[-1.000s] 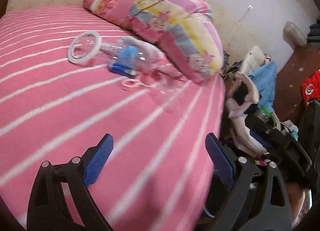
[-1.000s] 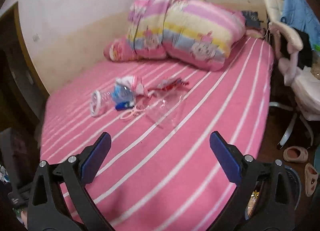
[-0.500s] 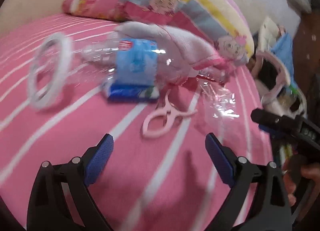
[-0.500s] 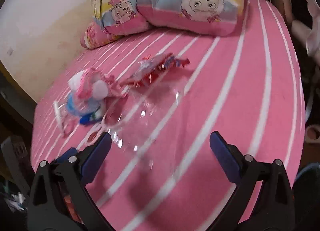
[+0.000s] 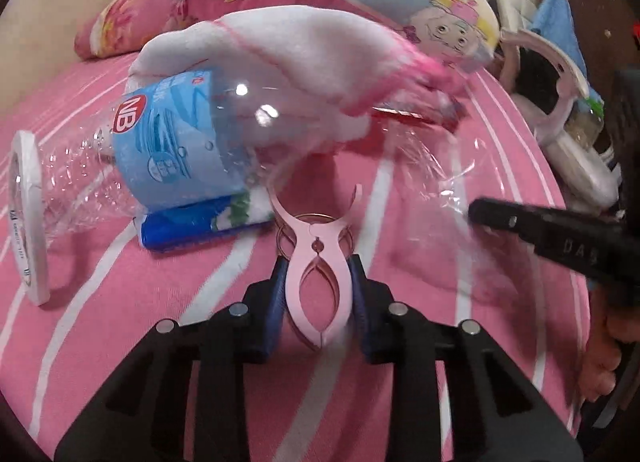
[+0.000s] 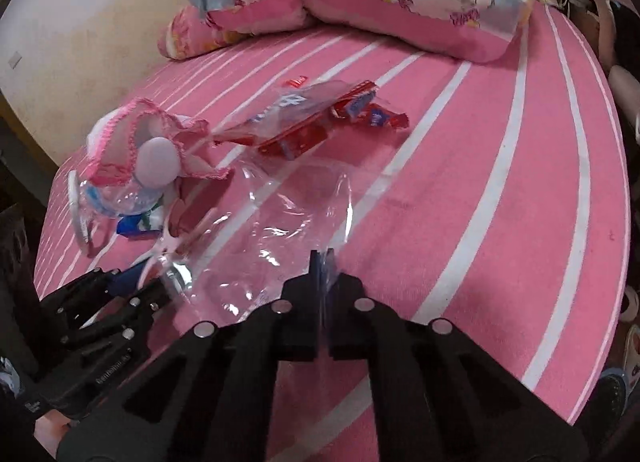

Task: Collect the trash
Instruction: 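Grasp the pink clothes clip with the left tool while the right tool grasps a clear plastic bag, then carry the pink clip and clear bag toward the bin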

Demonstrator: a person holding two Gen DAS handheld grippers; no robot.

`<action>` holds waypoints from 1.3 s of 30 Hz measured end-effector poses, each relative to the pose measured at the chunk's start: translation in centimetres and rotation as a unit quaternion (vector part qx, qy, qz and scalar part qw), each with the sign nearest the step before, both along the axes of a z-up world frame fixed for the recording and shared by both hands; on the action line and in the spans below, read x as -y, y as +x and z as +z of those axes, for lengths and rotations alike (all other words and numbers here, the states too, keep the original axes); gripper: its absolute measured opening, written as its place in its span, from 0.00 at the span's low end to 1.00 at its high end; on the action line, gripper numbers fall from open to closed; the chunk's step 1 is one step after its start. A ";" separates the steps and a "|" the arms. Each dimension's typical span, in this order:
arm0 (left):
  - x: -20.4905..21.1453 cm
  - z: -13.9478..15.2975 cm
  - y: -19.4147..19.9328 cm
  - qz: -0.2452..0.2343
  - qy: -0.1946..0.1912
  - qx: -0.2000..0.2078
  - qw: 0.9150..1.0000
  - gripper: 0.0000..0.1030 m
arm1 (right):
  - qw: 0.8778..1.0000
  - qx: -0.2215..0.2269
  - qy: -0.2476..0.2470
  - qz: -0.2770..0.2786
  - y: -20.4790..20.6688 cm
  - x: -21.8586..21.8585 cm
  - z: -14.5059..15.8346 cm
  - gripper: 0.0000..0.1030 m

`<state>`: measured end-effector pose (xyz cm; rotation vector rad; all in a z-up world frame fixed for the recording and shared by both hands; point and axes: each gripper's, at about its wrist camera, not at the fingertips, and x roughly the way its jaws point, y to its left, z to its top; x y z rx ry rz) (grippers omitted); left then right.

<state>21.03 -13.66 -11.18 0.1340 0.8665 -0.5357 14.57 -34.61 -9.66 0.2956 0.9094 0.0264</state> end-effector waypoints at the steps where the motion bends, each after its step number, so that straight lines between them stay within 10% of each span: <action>1: 0.0 0.0 -0.2 0.002 -0.005 -0.003 1.000 0.28 | 1.000 0.005 -0.001 0.002 -0.3 0.0 0.3 0.01; 24: -2.5 7.0 -15.7 0.072 -0.146 0.007 0.987 0.28 | 0.990 0.082 0.110 0.041 -14.3 2.5 8.1 0.01; 39: 0.3 12.2 -26.3 0.055 -0.189 0.007 0.980 0.28 | 0.982 0.164 0.084 0.051 -27.8 3.6 13.7 0.01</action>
